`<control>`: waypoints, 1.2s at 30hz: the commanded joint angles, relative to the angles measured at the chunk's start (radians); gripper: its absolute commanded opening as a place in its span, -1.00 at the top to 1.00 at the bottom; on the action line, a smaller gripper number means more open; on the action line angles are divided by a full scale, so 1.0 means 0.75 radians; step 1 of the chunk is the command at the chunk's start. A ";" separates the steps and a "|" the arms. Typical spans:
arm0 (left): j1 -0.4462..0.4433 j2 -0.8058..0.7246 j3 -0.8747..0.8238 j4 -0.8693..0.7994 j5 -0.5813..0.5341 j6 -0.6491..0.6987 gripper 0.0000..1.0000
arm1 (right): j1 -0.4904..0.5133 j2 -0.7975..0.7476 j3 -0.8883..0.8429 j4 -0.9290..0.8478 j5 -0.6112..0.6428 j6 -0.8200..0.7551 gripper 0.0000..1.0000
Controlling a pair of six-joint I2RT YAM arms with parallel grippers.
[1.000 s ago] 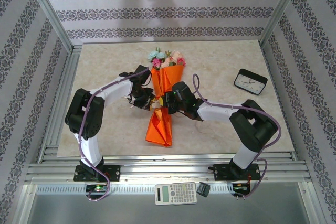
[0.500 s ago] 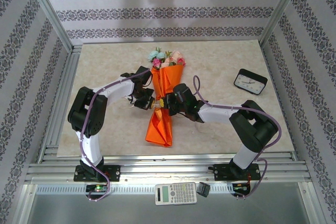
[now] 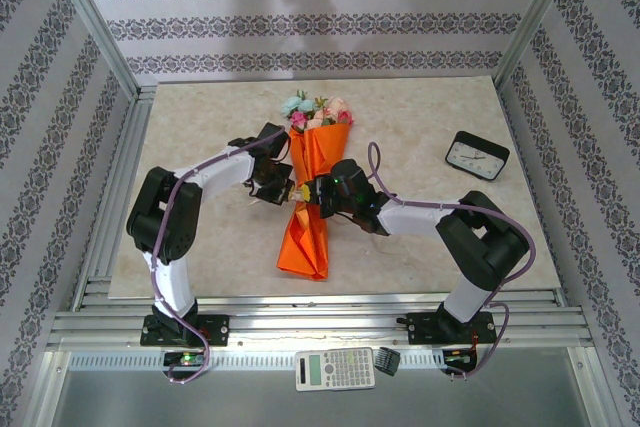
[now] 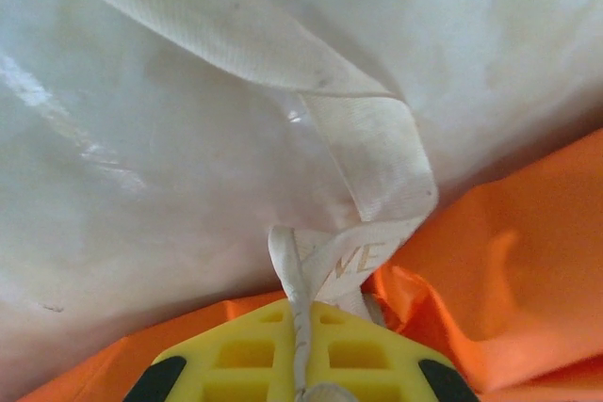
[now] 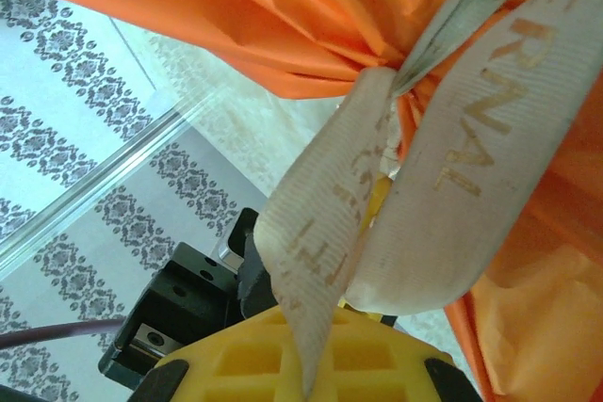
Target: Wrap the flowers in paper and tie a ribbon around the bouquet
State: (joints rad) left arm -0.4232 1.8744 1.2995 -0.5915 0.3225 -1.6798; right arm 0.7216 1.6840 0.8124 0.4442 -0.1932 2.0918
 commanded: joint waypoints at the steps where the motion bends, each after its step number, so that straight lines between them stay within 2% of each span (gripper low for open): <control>1: 0.020 -0.082 -0.051 0.050 -0.120 -0.180 1.00 | -0.019 0.006 -0.012 0.098 -0.023 0.062 1.00; 8: 0.018 -0.141 -0.181 0.298 -0.172 -0.258 1.00 | -0.017 0.030 -0.019 0.144 -0.074 0.064 1.00; 15: 0.015 -0.153 -0.234 0.389 -0.182 -0.286 1.00 | -0.013 0.033 -0.043 0.144 -0.100 0.068 1.00; 28: -0.021 -0.158 -0.367 0.740 -0.236 -0.331 1.00 | 0.003 0.083 -0.037 0.143 -0.132 0.115 1.00; 32: -0.029 -0.188 -0.397 0.748 -0.236 -0.313 1.00 | -0.017 0.077 -0.018 0.137 -0.129 0.109 0.69; 34: -0.031 -0.200 -0.415 0.779 -0.244 -0.292 1.00 | -0.040 0.029 -0.007 0.048 -0.147 0.054 0.47; 36: -0.036 -0.215 -0.423 0.768 -0.251 -0.273 1.00 | -0.060 -0.042 -0.008 -0.046 -0.147 -0.007 0.33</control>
State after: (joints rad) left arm -0.4450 1.7557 0.9943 -0.0639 0.1776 -1.8915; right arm 0.6994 1.7233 0.7853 0.4858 -0.2836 2.0956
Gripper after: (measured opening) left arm 0.053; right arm 0.317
